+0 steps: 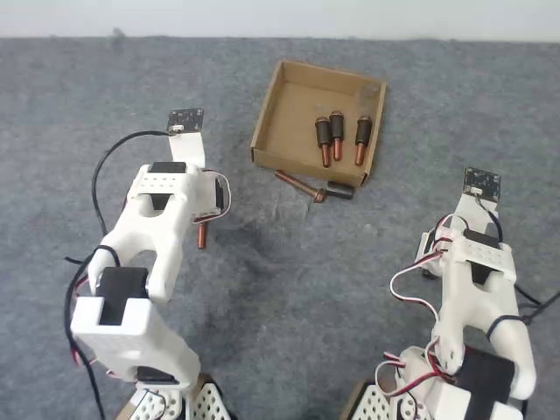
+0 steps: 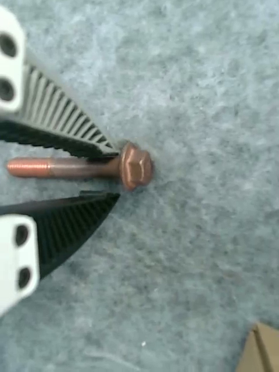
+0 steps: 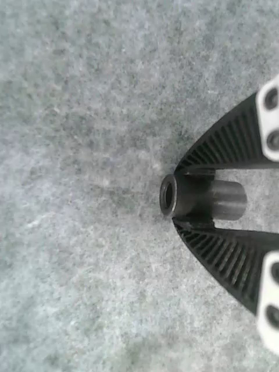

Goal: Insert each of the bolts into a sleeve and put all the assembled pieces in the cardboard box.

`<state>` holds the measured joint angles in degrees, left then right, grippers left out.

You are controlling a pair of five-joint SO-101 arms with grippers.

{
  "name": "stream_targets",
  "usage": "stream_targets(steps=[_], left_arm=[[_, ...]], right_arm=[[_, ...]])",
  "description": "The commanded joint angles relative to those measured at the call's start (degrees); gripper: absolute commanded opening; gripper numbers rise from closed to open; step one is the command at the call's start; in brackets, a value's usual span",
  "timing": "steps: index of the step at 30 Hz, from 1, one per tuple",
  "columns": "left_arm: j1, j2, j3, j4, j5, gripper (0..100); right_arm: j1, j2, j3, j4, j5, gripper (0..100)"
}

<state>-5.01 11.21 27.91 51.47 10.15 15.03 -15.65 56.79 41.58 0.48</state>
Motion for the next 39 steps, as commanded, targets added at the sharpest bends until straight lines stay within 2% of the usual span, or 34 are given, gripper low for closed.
stream_targets(steps=[1,9,11,15,23,26,32,39], left_arm=[[0.44,0.88,-2.68,-0.18,0.62,9],[0.09,8.97,-12.7,7.65,0.53,9],[0.09,9.05,-12.79,7.74,0.35,9],[0.09,9.05,-12.79,7.56,0.26,1],[-2.29,7.21,-11.56,8.26,0.18,1],[-2.46,2.29,-5.23,3.16,0.18,1],[-2.55,-13.71,13.49,-12.13,0.18,1],[-2.55,-25.76,27.21,-16.09,0.18,1]], right_arm=[[-0.13,-0.4,-2.64,-0.31,-0.09,0.7],[-0.13,-0.4,-2.64,-0.31,-0.09,0.7],[-0.13,-0.31,-2.64,-0.31,-0.09,0.7],[-0.13,-0.31,-2.64,-0.31,-0.09,0.7],[-0.13,-0.31,-2.64,-0.4,-0.09,0.7],[-0.13,-0.4,-2.64,-0.4,-0.09,0.7],[-0.4,-0.31,-3.08,-3.3,-0.09,0.7],[-0.84,-0.22,-3.08,-14.2,-0.09,0.7]])
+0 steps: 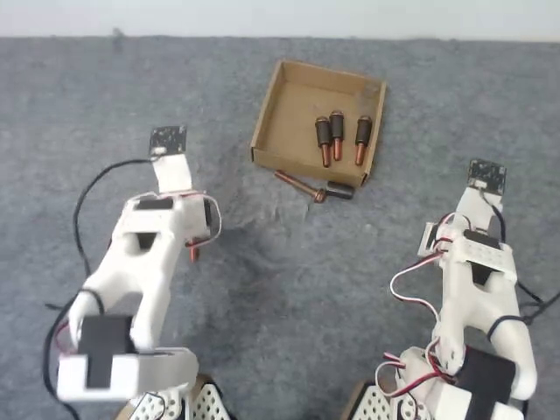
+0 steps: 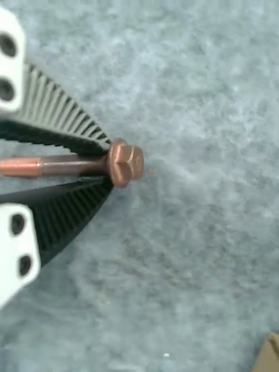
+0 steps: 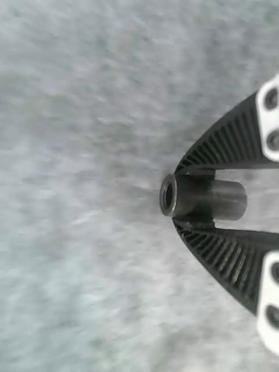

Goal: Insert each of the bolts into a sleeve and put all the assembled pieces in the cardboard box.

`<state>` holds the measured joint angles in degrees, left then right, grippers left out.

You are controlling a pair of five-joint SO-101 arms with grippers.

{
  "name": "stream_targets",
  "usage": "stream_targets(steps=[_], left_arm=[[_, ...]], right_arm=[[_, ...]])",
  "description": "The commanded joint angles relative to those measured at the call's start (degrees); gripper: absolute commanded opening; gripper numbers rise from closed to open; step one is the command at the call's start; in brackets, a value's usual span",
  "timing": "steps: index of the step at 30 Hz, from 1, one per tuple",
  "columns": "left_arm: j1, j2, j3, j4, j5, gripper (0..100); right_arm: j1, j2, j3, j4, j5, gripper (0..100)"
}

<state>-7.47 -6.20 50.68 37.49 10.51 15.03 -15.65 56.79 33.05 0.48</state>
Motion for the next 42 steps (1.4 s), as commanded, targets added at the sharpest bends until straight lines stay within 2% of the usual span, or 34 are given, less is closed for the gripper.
stream_targets(steps=[1,6,11,18,25,34,42], left_arm=[[-0.18,-9.41,5.67,-2.11,-0.18,1],[-1.49,-13.63,9.27,-2.29,-0.26,1],[-4.13,-13.89,10.95,-8.26,-0.26,1],[-4.4,-13.8,10.95,-8.97,-0.18,1],[-4.4,-13.8,11.03,-8.97,-0.18,1],[-4.4,-13.8,11.03,-9.05,-0.18,1],[-4.4,-13.71,11.12,-10.55,-0.18,1]], right_arm=[[-1.45,-0.22,-3.16,-7.08,-0.09,0.7],[-5.23,-0.22,-3.16,-17.1,-0.09,0.8],[-8.48,-0.22,-3.16,-28.18,-0.09,0.9],[-13.49,-0.13,-2.9,-46.2,-0.09,0.9],[-18.68,3.91,-3.25,-58.86,-0.09,0.9],[-20.88,21.93,-2.9,-93.32,-0.09,0.9],[-20.97,26.15,8.0,-112.13,-0.09,1.0]])
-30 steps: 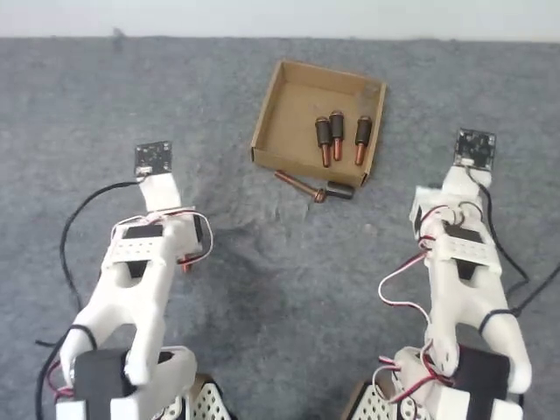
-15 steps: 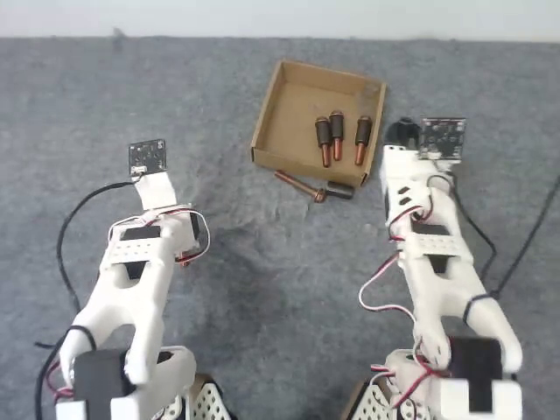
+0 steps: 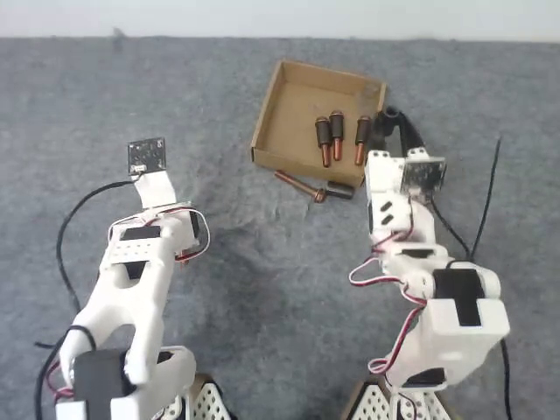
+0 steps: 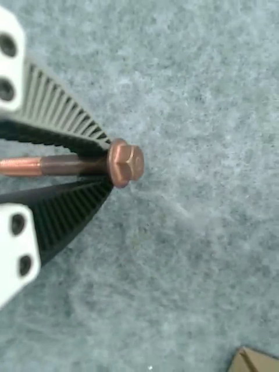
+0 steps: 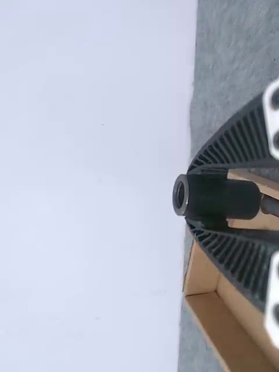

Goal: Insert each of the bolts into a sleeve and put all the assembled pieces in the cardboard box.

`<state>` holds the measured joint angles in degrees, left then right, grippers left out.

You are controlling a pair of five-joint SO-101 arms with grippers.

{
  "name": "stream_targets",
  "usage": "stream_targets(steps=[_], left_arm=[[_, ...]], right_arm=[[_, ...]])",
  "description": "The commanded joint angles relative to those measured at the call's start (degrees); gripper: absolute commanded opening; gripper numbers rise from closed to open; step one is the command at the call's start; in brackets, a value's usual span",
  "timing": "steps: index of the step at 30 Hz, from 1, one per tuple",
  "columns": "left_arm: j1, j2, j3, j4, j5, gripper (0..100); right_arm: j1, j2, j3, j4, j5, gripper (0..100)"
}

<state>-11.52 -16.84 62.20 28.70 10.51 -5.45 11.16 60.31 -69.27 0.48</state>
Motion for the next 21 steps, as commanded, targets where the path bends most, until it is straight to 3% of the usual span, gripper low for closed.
stream_targets(steps=[1,10,21], left_arm=[[-0.35,-3.08,-0.4,-1.76,-0.18,1],[-0.26,-3.08,-0.4,-1.85,-0.18,1],[-0.35,-3.08,-0.4,-1.85,-0.18,1]], right_arm=[[-0.92,-0.57,6.24,-11.74,-0.18,1.0],[-7.6,-0.48,20.75,-24.31,-0.44,1.0],[-14.37,-0.66,33.05,-30.73,-0.62,1.0]])
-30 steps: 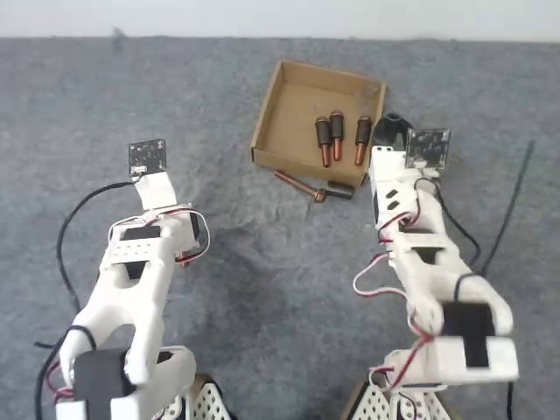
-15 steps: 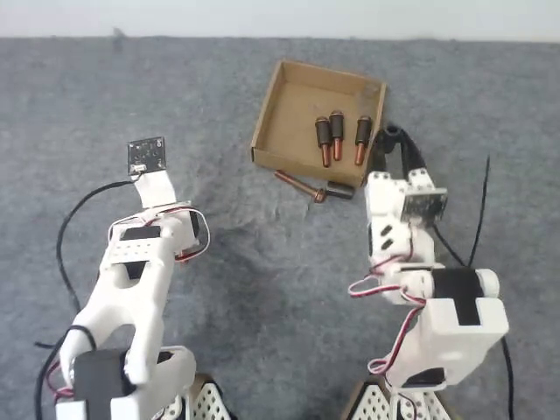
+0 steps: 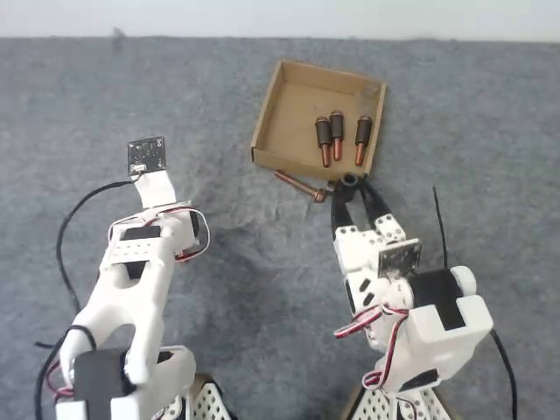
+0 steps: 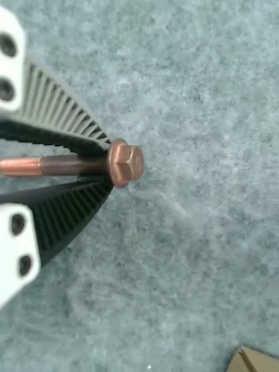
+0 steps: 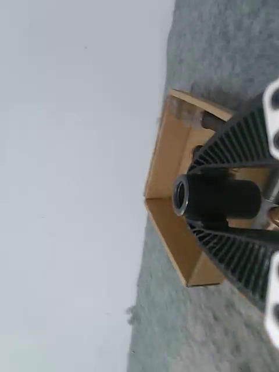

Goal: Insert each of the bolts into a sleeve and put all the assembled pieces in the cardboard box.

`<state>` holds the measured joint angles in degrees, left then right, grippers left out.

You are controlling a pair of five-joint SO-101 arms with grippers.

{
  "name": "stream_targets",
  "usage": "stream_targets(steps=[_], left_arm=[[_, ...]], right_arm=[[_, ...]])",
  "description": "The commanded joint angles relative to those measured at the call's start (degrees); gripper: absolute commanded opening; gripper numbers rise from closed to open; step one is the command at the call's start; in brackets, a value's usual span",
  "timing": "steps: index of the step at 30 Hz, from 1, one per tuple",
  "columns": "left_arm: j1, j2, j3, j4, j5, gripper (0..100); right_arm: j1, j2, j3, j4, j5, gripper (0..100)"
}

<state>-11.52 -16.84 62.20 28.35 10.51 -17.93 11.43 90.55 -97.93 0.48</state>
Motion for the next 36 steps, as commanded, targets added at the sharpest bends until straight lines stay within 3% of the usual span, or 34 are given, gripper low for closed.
stream_targets(steps=[1,11,18,25,31,36], left_arm=[[-0.35,-3.08,-0.4,-1.49,-0.18,1],[-0.26,-3.08,-0.4,-1.49,-0.18,1],[-0.09,-3.08,-0.48,-1.49,-0.18,1],[0.44,-3.16,-0.57,-1.76,-0.18,1],[4.92,-3.69,-0.75,-10.73,0.0,1],[8.53,-3.69,-0.57,-25.58,-0.09,1]], right_arm=[[-2.51,-1.01,3.6,-2.07,-0.62,1.0],[-6.99,-0.75,4.04,-1.54,-4.04,1.0],[-15.69,-0.66,4.04,-1.45,-3.78,1.0],[-16.22,-0.66,3.96,-0.4,-3.96,0.8],[-17.01,-0.66,3.87,4.53,-3.96,0.7],[-16.84,-0.57,3.87,4.62,-3.96,0.7]])
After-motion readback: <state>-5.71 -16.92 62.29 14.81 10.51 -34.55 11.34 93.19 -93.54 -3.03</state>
